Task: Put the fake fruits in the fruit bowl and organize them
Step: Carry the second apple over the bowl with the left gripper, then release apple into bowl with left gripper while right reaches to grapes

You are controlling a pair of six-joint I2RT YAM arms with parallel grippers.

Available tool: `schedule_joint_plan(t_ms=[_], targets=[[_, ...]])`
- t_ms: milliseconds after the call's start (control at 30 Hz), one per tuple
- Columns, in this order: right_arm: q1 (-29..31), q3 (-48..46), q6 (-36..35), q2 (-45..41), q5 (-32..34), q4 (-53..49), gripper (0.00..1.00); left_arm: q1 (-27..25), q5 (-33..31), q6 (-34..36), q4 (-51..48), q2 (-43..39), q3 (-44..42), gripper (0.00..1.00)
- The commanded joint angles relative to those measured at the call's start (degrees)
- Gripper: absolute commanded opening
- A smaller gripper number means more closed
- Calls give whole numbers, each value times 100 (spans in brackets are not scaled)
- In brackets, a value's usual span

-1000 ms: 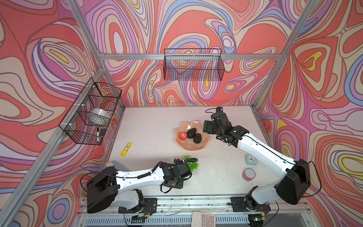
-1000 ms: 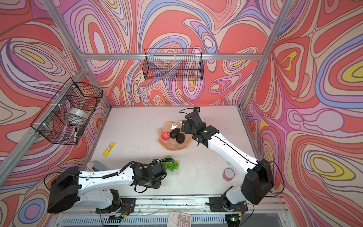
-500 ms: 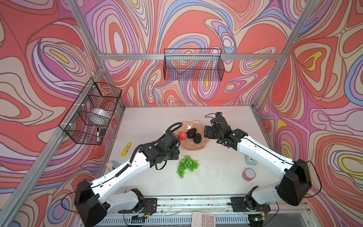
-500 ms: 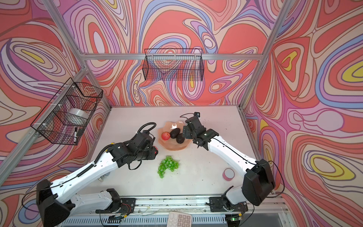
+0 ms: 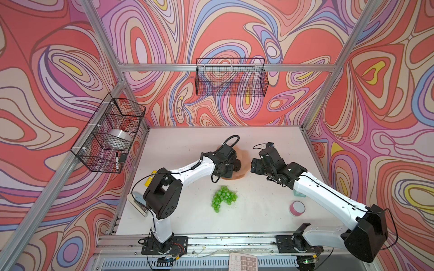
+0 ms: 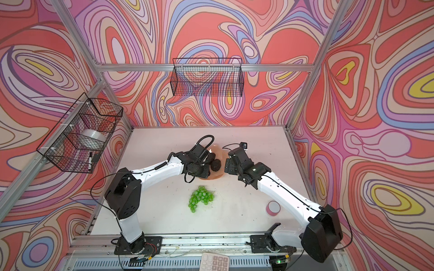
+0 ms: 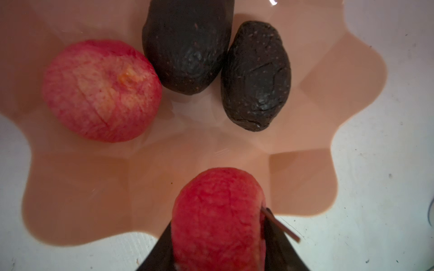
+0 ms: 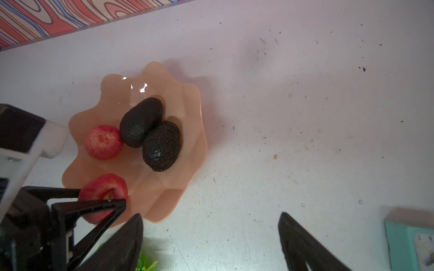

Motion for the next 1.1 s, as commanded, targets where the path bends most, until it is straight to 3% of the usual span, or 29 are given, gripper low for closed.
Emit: schedule_joint_plan(t_ms=[0, 167, 400, 533, 667, 933, 1067], targets=[[-20, -140, 33, -95, 6, -169, 92, 32, -4, 57, 5, 192, 282, 37], [-19, -245, -14, -86, -175, -211, 92, 67, -20, -17, 48, 279, 354, 51], [65, -330, -60, -116, -333, -240, 91, 85, -1, -96, 32, 115, 409, 64], [366, -266, -47, -86, -265, -278, 90, 102, -11, -6, 120, -90, 393, 73], [974, -164, 4, 118, 17, -353, 90, 136, -46, -2, 45, -242, 426, 73], [2133, -197, 236, 581, -246, 354, 90, 641, -808, -30, 772, -2211, -592, 79], [2524, 0, -99, 989, -212, 580, 92, 956, -1475, 33, 880, -3279, -1177, 86]])
